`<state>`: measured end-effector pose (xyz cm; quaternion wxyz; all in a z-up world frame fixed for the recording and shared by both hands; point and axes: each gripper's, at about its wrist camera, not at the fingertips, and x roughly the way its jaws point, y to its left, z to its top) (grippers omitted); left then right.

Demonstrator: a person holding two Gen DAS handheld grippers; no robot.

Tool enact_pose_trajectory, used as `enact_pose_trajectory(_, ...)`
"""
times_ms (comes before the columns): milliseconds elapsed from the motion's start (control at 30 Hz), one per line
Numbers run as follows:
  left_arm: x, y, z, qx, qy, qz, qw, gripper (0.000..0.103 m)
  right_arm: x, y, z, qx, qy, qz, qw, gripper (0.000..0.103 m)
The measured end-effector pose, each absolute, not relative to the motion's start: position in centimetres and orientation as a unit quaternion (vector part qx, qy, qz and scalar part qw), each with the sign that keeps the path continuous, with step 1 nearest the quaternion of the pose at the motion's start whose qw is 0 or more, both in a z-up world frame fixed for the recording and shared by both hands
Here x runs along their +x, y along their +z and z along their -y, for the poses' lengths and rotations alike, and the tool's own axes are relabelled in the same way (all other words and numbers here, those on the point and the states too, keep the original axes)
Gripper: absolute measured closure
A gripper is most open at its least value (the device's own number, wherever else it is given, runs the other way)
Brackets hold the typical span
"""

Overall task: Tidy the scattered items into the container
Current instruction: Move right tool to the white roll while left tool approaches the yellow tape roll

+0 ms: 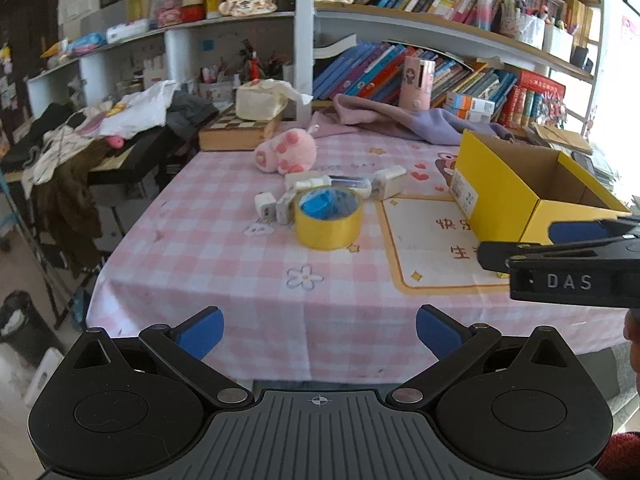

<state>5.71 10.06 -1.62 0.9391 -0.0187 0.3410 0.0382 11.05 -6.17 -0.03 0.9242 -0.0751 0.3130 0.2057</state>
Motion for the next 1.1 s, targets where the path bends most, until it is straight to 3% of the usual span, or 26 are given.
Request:
enact_pose_trajectory(367,12.6,-2.6,-10.9,-0.019,0.012,-0.354,0.935,0.000,18.1,-0.4,3.7,-0.085,0.210,-0.330,0.916,0.027)
enact_pose_trajectory(533,15.4,-3.0,-11.4,-0.025,0.014,-0.359,0.933,0.001,21.7,-0.4,2.9,-0.070,0.207,-0.342,0.914,0.042)
enact_pose_trajectory(1100,23.1,-4.8,-12.1,-0.029,0.023,-0.396,0.918,0.005,31.4,-3.1,0.9,-0.056,0.188,-0.416,0.888,0.040)
